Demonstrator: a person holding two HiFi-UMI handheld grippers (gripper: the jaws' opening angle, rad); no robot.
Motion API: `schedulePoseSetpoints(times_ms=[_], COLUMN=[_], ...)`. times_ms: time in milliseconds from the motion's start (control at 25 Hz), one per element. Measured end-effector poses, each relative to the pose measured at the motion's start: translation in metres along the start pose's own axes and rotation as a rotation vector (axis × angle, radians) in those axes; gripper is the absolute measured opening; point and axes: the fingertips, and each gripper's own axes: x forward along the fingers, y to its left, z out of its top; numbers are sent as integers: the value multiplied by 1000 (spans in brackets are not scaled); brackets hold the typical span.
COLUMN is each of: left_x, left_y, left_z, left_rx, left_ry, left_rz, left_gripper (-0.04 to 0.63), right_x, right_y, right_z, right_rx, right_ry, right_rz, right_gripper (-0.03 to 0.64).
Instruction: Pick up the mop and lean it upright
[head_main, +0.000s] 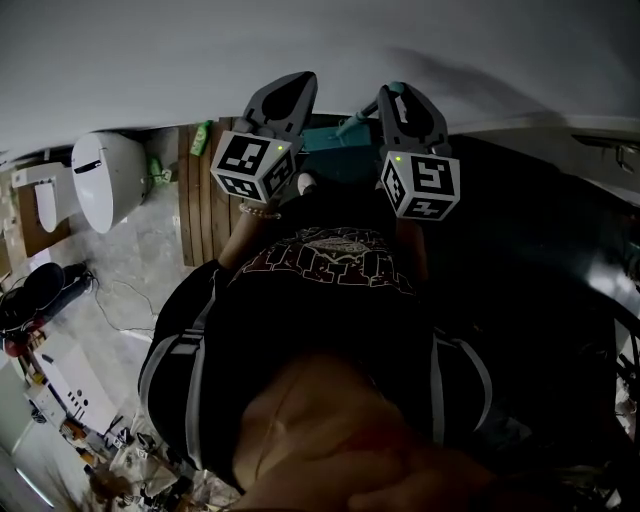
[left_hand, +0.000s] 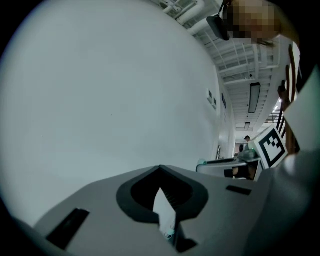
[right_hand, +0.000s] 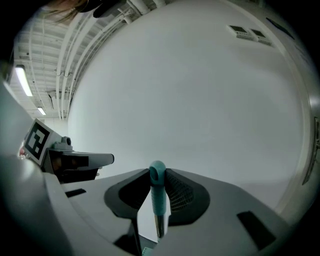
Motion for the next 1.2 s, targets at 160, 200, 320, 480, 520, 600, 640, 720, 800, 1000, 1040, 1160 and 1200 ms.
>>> schedulePoseSetpoints(times_ms=[160, 200, 320, 480, 520, 600, 640, 720, 800, 1000, 1040, 1160, 1200], left_x=[-7, -8, -10, -14, -15, -16, -16, -15, -13, -10, -9, -7, -6], left_y=[8, 8, 10, 13, 15, 19, 19, 20, 20, 19, 20, 21, 21], left_z=[-2, -3, -6, -9, -9, -8, -8, -9, -8, -9, -9, -9, -9], left_rx=[-1, -2, -4, -2, -2, -2, -2, -4, -6, -10, -11, -12, -12], left_ry=[6, 7, 9, 14, 13, 11, 10, 9, 9, 12, 12, 9, 8], left_rz=[1, 0, -6, -12, -12, -11, -11, -13, -16, -20, -21, -23, -24], left_gripper=[37, 37, 37, 37, 37, 37, 37, 37, 37, 37, 37, 37, 37], right_x=[8, 10, 15, 16, 17, 21, 23, 26, 30, 44, 47, 58, 62], right_y=[8, 8, 11, 13, 14, 15, 14, 13, 12, 9, 9, 7, 7], right_z=[-23, -29, -46, -59, -59, -59, -58, -58, -57, -53, -52, -50, -49], right_rx=[-3, -4, -4, 2, 1, -1, -2, -3, -5, -15, -17, -23, -24], right_ry=[41, 50, 75, 84, 82, 81, 81, 81, 80, 72, 71, 68, 67], right_rz=[-15, -16, -24, -36, -37, -38, -39, -39, -36, -29, -27, -22, -21], right_gripper=[104, 104, 104, 104, 104, 104, 104, 104, 104, 104, 104, 104, 104])
